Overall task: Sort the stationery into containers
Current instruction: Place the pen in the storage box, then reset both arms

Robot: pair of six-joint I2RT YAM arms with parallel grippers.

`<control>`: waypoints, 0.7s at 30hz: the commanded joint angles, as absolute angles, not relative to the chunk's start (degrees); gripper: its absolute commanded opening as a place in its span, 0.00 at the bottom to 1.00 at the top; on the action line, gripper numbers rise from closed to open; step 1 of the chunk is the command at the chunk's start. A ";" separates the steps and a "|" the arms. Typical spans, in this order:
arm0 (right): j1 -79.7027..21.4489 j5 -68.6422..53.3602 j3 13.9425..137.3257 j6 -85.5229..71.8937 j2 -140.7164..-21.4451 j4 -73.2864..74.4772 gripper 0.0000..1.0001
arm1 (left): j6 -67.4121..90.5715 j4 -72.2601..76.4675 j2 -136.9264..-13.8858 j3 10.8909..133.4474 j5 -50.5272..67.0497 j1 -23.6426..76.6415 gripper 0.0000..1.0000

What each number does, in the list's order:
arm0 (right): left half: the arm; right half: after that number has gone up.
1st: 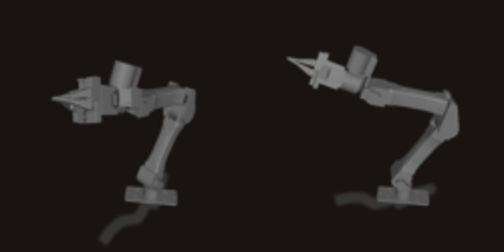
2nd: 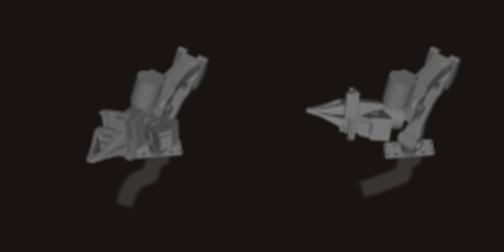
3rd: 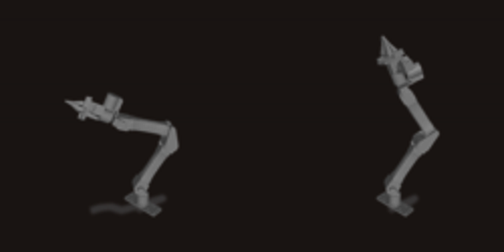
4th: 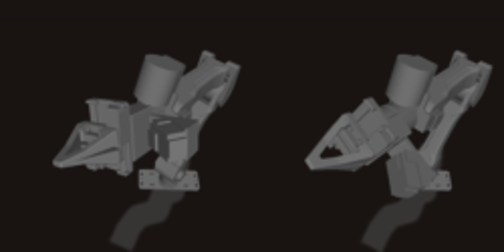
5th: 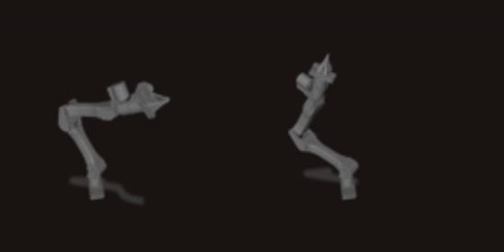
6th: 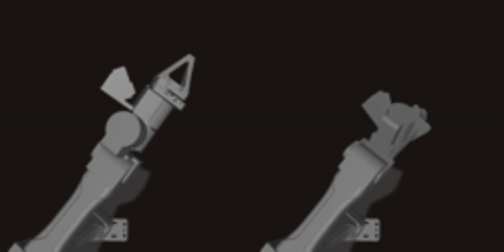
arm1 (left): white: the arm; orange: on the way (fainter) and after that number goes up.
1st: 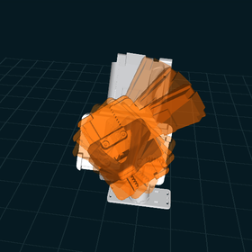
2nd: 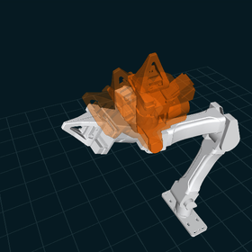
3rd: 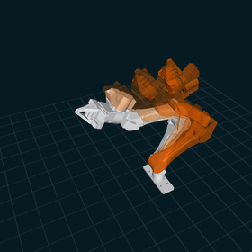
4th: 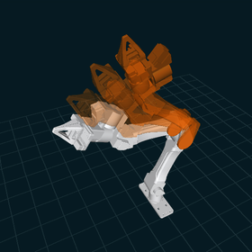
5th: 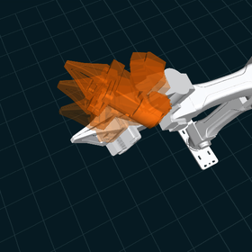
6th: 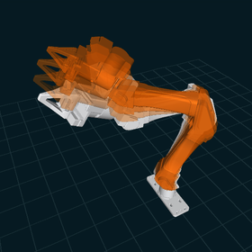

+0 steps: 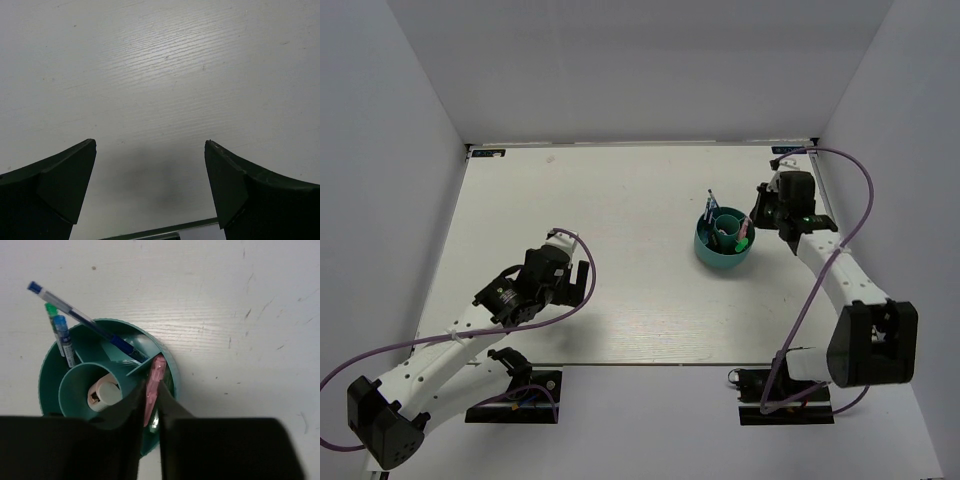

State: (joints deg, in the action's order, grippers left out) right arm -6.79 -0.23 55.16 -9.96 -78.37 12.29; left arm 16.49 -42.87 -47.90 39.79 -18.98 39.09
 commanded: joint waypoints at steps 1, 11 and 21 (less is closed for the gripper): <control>-6.68 -0.61 54.76 -5.63 -69.38 12.83 0.12 | 15.74 -42.10 -47.55 39.37 -18.81 38.85 0.99; -7.03 -3.61 48.78 -6.32 -57.40 22.75 0.90 | 13.71 -39.11 -48.07 37.00 -17.93 38.76 0.44; -6.59 0.71 40.17 -4.39 -48.43 24.69 0.90 | 12.31 -39.11 -48.96 36.48 -18.28 38.67 1.00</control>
State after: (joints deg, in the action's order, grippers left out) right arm -6.76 0.45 40.36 -5.34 -50.02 24.14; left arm 13.23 -39.99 -49.50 36.99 -18.22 39.09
